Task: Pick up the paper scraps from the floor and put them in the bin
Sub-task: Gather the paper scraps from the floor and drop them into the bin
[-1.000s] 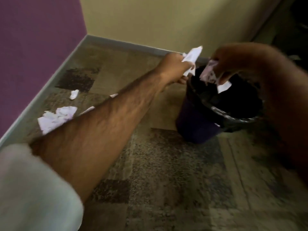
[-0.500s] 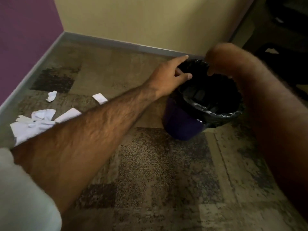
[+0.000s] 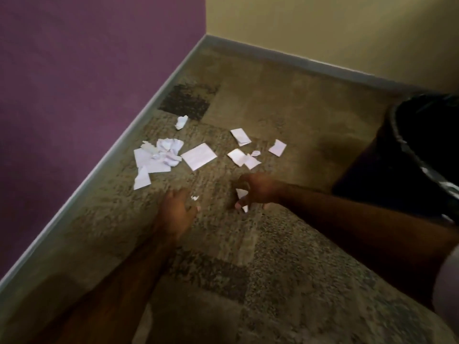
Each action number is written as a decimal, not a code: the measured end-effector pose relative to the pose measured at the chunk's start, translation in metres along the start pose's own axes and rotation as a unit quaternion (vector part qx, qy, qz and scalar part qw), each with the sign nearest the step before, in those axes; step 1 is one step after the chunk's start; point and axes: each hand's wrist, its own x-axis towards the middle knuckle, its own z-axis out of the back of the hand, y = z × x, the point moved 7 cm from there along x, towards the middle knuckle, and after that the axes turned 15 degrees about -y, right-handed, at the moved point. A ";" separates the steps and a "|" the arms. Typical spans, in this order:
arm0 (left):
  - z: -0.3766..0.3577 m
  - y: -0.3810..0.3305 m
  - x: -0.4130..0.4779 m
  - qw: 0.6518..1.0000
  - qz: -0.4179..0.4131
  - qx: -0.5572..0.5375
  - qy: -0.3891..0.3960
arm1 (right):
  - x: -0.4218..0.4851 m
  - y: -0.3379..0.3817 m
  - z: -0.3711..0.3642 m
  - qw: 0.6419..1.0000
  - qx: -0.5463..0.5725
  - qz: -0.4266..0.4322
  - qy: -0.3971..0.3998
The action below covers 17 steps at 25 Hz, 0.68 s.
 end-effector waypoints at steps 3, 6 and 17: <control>-0.006 0.011 0.001 0.998 0.030 -0.046 -0.015 | 0.031 0.006 -0.033 1.000 -0.009 -0.016 -0.016; -0.012 0.006 0.004 1.000 -0.015 -0.018 -0.011 | 0.051 0.002 -0.050 0.996 -0.079 -0.012 -0.046; -0.023 0.000 0.026 0.999 -0.001 -0.041 -0.034 | 0.106 -0.127 0.084 0.942 -0.072 -0.223 -0.241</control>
